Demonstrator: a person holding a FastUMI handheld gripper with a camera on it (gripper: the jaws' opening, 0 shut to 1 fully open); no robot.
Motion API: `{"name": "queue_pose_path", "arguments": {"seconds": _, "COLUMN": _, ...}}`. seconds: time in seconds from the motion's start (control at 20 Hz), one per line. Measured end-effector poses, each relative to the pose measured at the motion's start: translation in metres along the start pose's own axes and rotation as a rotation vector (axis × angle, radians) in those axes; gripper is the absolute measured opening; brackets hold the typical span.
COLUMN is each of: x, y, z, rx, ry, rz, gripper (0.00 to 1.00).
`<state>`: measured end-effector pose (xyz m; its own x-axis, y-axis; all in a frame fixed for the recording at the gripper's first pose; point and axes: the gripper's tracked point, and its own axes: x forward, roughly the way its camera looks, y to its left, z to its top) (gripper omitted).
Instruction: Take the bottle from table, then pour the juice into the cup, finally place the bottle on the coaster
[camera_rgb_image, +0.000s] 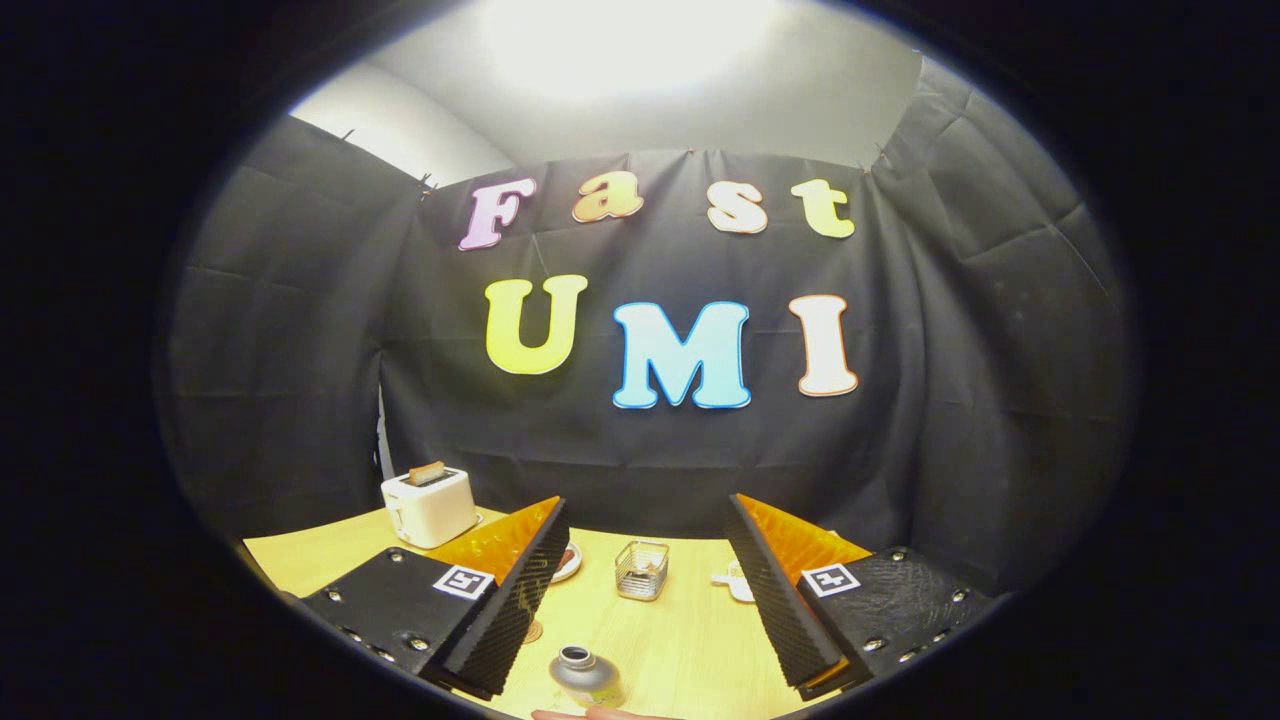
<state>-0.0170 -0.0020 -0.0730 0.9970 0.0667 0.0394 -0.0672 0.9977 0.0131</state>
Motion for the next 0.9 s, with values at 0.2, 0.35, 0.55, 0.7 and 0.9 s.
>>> {"name": "queue_pose_path", "arguments": {"seconds": 0.2, "x": -0.007, "y": 0.020, "z": -0.052, "rx": -0.022, "ry": -0.010, "rz": 0.028, "gripper": 0.97}}
{"name": "queue_pose_path", "arguments": {"seconds": 0.35, "x": -0.003, "y": 0.027, "z": -0.100, "rx": -0.015, "ry": 0.000, "rz": 0.013, "gripper": 0.97}}
{"name": "queue_pose_path", "arguments": {"seconds": 0.55, "x": 0.008, "y": 0.038, "z": -0.145, "rx": 0.014, "ry": 0.036, "rz": 0.011, "gripper": 0.97}}
{"name": "queue_pose_path", "arguments": {"seconds": 0.7, "x": 0.016, "y": 0.045, "z": -0.167, "rx": 0.036, "ry": 0.049, "rz": 0.009, "gripper": 0.97}}
{"name": "queue_pose_path", "arguments": {"seconds": 0.9, "x": 0.022, "y": 0.047, "z": -0.192, "rx": 0.037, "ry": 0.073, "rz": -0.006, "gripper": 0.97}}
